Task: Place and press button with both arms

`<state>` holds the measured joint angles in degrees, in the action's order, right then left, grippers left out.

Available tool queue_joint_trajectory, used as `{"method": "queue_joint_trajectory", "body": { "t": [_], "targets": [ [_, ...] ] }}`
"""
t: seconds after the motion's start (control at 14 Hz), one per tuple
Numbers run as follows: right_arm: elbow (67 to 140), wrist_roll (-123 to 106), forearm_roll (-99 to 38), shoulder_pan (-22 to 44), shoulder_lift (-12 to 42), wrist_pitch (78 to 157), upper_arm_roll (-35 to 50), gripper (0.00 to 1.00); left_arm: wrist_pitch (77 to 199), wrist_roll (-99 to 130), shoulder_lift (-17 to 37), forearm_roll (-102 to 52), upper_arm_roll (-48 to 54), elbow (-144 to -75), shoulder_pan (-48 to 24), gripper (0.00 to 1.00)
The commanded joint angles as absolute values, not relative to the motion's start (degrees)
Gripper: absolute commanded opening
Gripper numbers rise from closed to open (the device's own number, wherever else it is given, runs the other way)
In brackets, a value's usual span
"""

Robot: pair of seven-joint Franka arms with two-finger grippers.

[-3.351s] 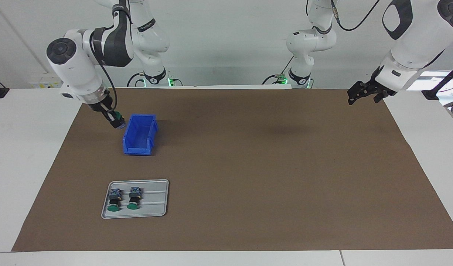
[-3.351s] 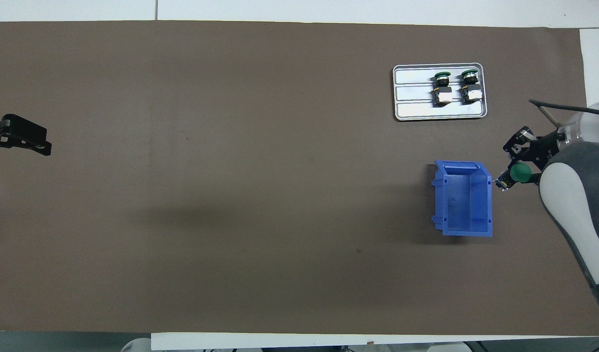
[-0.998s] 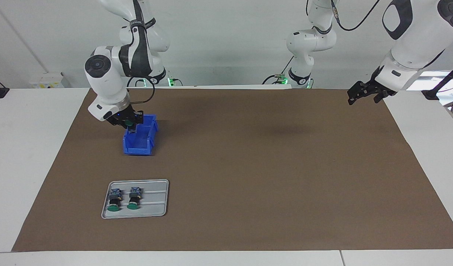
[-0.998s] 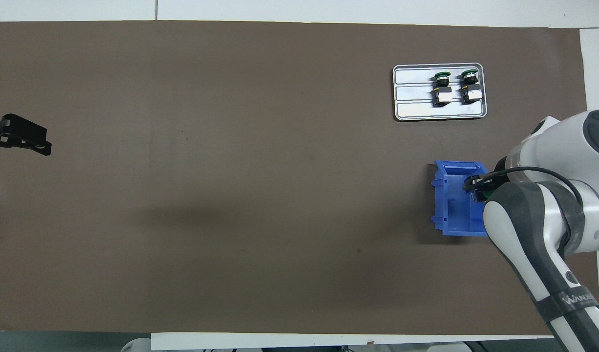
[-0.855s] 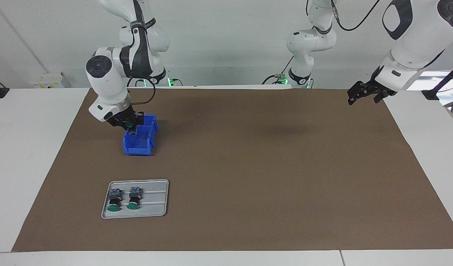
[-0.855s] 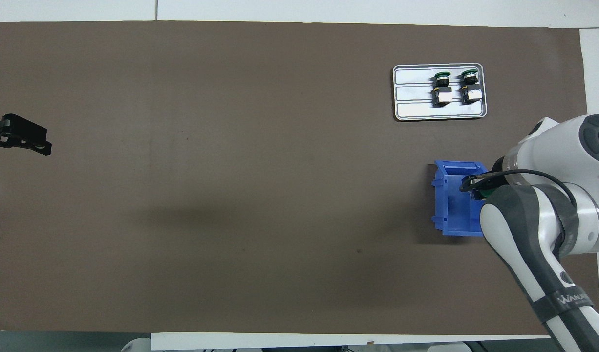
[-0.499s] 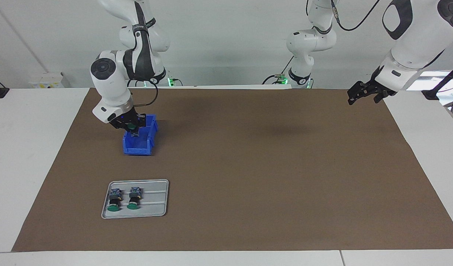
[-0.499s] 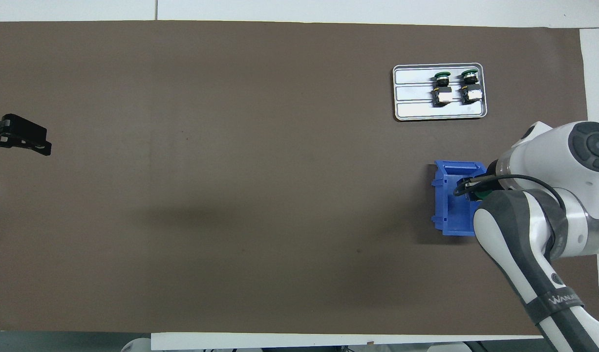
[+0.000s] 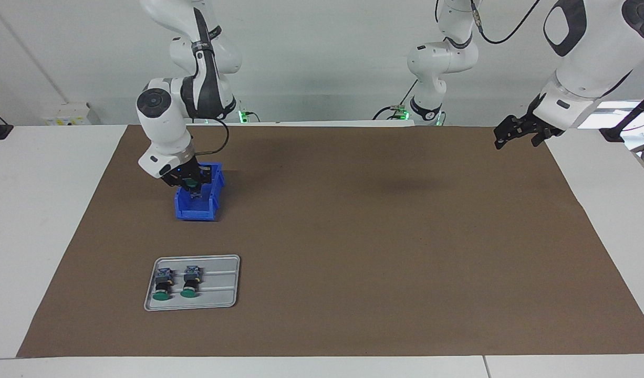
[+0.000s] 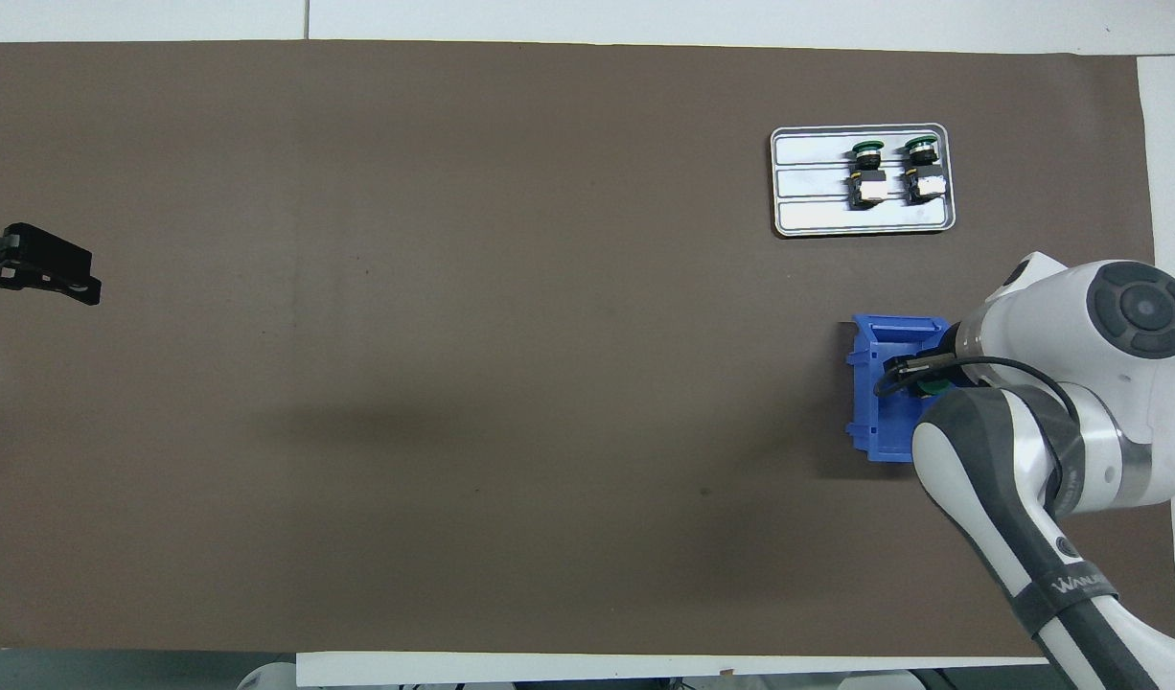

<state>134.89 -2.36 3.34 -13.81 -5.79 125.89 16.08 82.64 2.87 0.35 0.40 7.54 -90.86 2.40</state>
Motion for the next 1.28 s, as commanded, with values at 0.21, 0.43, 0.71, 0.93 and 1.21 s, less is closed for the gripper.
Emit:
{"method": "queue_joint_trajectory", "body": {
  "t": [0.21, 0.43, 0.71, 0.93, 1.21],
  "targets": [
    [135.4, -1.8, 2.9, -13.0, -6.2, 127.0, 16.5, 0.41, 83.9, 2.6, -1.3, 0.0, 7.0, -92.8, 2.2, 1.0],
    [135.4, -1.8, 2.9, -13.0, -6.2, 127.1, 16.5, 0.49, 83.9, 2.6, -1.3, 0.0, 7.0, -92.8, 2.2, 1.0],
    [135.4, -1.8, 2.9, -13.0, -6.2, 127.0, 16.4, 0.57, 83.9, 2.6, -1.3, 0.0, 7.0, -92.8, 2.2, 1.0],
    [135.1, -1.9, 2.8, -13.0, -6.1, 126.7, 16.5, 0.61, 83.9, 2.6, -1.3, 0.0, 7.0, -92.8, 2.2, 1.0],
    [129.8, -2.0, 2.8, -13.0, -6.6, 120.5, 16.4, 0.75, 84.0, 2.6, -1.3, 0.0, 7.0, -92.8, 2.2, 1.0]
  ]
}}
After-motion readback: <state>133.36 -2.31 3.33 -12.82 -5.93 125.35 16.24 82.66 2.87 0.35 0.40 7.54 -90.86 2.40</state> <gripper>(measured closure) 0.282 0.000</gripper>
